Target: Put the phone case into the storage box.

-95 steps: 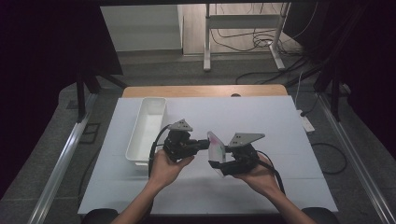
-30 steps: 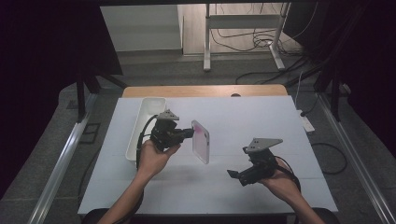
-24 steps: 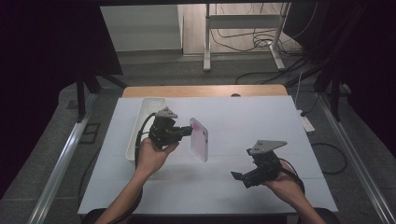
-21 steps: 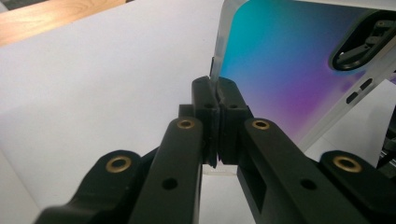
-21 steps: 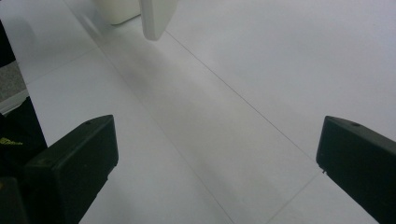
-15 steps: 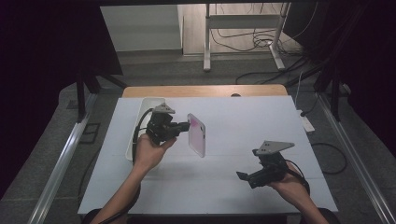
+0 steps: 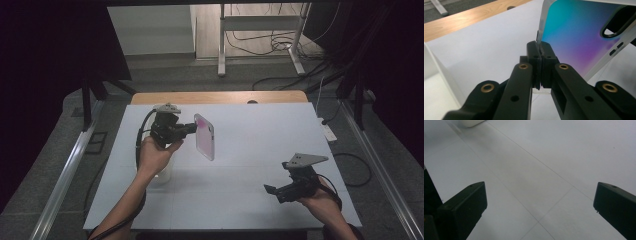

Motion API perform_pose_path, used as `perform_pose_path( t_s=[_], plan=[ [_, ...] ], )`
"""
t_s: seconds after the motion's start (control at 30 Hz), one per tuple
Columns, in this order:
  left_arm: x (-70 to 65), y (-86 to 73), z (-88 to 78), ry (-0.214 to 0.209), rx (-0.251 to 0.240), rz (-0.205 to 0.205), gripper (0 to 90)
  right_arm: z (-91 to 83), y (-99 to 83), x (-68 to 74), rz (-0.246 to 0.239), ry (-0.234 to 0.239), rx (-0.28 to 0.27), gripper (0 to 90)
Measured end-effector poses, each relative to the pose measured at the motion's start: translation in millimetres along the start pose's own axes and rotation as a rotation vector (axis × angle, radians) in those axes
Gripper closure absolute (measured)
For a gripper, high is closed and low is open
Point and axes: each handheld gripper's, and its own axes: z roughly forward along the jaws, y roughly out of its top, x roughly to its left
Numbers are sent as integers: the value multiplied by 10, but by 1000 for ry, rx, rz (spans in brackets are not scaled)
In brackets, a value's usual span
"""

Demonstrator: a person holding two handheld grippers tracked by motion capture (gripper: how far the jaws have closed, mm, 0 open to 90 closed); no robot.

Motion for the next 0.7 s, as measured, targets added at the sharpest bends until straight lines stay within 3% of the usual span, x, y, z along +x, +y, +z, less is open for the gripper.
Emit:
perform_pose_path(
  t_s=[0.7],
  plan=[
    [244, 110, -181, 46, -16, -47, 879, -232, -247, -212, 83, -88, -11, 0]
  ],
)
